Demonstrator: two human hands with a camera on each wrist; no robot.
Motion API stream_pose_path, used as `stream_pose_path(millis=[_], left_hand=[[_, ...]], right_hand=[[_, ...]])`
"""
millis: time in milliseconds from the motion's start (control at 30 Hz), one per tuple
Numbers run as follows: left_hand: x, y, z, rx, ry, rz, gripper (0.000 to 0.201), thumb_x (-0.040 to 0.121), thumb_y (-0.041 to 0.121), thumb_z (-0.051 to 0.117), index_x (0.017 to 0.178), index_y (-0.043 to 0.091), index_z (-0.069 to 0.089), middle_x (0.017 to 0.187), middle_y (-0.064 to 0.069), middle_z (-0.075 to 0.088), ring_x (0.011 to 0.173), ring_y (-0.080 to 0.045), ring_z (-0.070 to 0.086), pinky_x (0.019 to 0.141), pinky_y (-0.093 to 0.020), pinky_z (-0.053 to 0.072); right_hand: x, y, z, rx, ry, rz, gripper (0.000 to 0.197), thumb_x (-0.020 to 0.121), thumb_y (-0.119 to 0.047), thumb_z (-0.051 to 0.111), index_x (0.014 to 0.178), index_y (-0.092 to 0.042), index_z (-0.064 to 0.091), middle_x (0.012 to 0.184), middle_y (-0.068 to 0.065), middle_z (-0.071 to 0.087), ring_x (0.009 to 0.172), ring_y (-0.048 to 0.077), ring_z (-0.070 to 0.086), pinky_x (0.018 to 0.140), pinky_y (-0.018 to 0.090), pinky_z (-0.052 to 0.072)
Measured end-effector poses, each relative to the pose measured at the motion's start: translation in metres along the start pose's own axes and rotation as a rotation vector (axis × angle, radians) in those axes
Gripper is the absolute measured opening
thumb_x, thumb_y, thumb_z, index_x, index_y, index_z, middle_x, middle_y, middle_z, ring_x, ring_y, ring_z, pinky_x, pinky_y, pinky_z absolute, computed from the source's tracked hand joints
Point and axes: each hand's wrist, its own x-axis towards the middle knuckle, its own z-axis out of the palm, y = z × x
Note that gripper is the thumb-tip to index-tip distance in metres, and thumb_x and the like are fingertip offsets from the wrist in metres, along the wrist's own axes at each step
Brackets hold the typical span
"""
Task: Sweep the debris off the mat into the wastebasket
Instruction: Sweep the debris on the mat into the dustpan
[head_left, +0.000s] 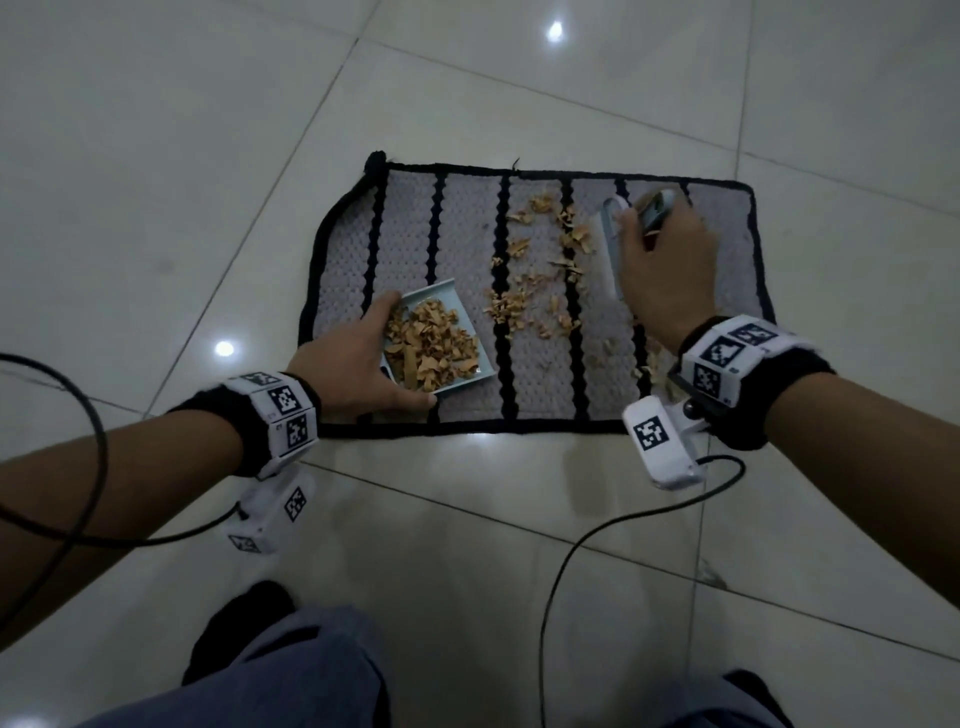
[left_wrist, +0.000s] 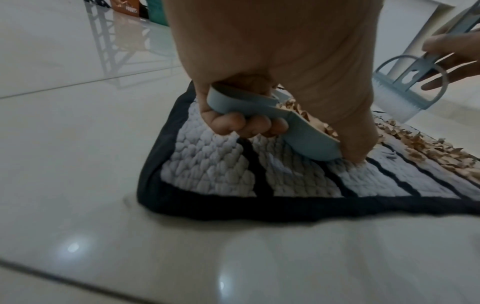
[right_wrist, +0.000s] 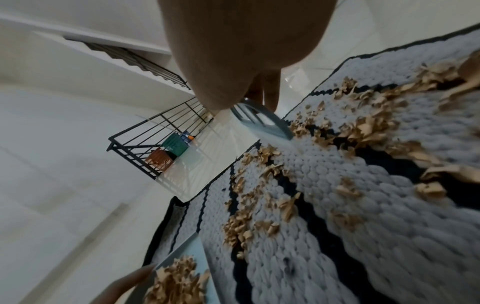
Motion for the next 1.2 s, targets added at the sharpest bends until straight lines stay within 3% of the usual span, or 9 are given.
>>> stream_pose_path(millis=[100, 200, 267, 400, 567, 767, 967, 1033, 1200], left_hand=[[0.008, 0.005, 0.001, 0.061, -0.009, -0.009, 0.131, 0.040, 0.085, 0.071, 0.145, 0.037, 0.009, 0.117, -0.002, 0.065, 0.095, -0.027, 0.067, 0.081, -0.044, 0.058], [0.014, 0.008, 0.003, 0.102, 0.006, -0.024, 0.126, 0.047, 0.079, 0.078, 0.142, 0.027, 0.013, 0.106, -0.005, 0.067, 0.084, -0.027, 0.067, 0.075, -0.043, 0.058], [0.016, 0.010, 0.004, 0.118, 0.016, -0.026, 0.126, 0.047, 0.082, 0.075, 0.142, 0.023, 0.016, 0.103, -0.004, 0.067, 0.081, -0.025, 0.066, 0.072, -0.041, 0.058], [0.015, 0.009, 0.006, 0.093, 0.026, -0.024, 0.125, 0.049, 0.080, 0.076, 0.144, 0.022, 0.018, 0.107, -0.005, 0.066, 0.083, -0.026, 0.066, 0.071, -0.039, 0.057], [0.013, 0.009, 0.010, 0.082, 0.068, -0.026, 0.126, 0.048, 0.083, 0.073, 0.145, 0.026, 0.016, 0.111, -0.004, 0.067, 0.086, -0.026, 0.067, 0.071, -0.038, 0.057], [0.018, 0.020, 0.012, 0.053, 0.056, -0.042, 0.122, 0.053, 0.076, 0.078, 0.146, 0.029, 0.015, 0.117, -0.002, 0.065, 0.086, -0.022, 0.064, 0.078, -0.036, 0.056], [0.019, 0.021, 0.013, 0.041, 0.067, -0.042, 0.122, 0.056, 0.073, 0.080, 0.148, 0.024, 0.015, 0.108, -0.002, 0.063, 0.075, -0.018, 0.055, 0.065, -0.029, 0.046], [0.018, 0.021, 0.013, 0.048, 0.071, -0.047, 0.122, 0.056, 0.073, 0.079, 0.148, 0.024, 0.016, 0.102, 0.000, 0.061, 0.073, -0.019, 0.056, 0.064, -0.030, 0.048], [0.018, 0.021, 0.014, 0.035, 0.078, -0.047, 0.121, 0.056, 0.072, 0.080, 0.147, 0.025, 0.017, 0.106, -0.001, 0.064, 0.074, -0.019, 0.058, 0.068, -0.032, 0.054]], right_hand=[[-0.002, 0.010, 0.004, -0.112, -0.088, -0.010, 0.030, 0.103, -0.028, 0.044, 0.093, -0.001, 0.055, 0.070, 0.012, 0.057, 0.059, 0.025, 0.050, 0.061, 0.041, 0.035], [-0.007, 0.011, 0.018, -0.163, -0.128, -0.009, 0.031, 0.105, -0.025, 0.039, 0.084, -0.006, 0.051, 0.060, 0.000, 0.042, 0.049, 0.015, 0.034, 0.045, 0.030, 0.021], [-0.011, 0.006, 0.029, -0.140, -0.169, -0.044, 0.025, 0.105, -0.023, 0.038, 0.083, -0.013, 0.045, 0.058, -0.006, 0.033, 0.048, 0.010, 0.029, 0.045, 0.025, 0.017], [-0.018, -0.008, 0.046, -0.130, -0.255, -0.143, 0.023, 0.102, -0.018, 0.041, 0.092, -0.003, 0.055, 0.074, 0.010, 0.051, 0.061, 0.022, 0.040, 0.057, 0.030, 0.026], [-0.026, -0.026, 0.062, -0.063, -0.307, -0.221, 0.019, 0.100, -0.014, 0.045, 0.100, 0.001, 0.056, 0.086, 0.019, 0.060, 0.068, 0.024, 0.045, 0.060, 0.031, 0.029], [-0.041, -0.050, 0.076, 0.029, -0.317, -0.235, 0.019, 0.101, -0.018, 0.047, 0.099, -0.001, 0.057, 0.079, 0.012, 0.057, 0.064, 0.019, 0.041, 0.058, 0.030, 0.030], [-0.038, -0.055, 0.064, 0.145, -0.233, -0.190, 0.018, 0.100, -0.017, 0.048, 0.082, -0.014, 0.048, 0.060, -0.016, 0.035, 0.048, 0.003, 0.034, 0.046, 0.014, 0.029], [-0.029, -0.051, 0.062, 0.158, -0.194, -0.162, 0.020, 0.100, -0.018, 0.049, 0.081, -0.015, 0.045, 0.058, -0.013, 0.036, 0.047, 0.003, 0.034, 0.046, 0.012, 0.028], [-0.008, -0.037, 0.064, 0.089, -0.193, -0.158, 0.021, 0.099, -0.018, 0.051, 0.092, -0.001, 0.060, 0.068, 0.001, 0.046, 0.057, 0.017, 0.038, 0.050, 0.016, 0.022]])
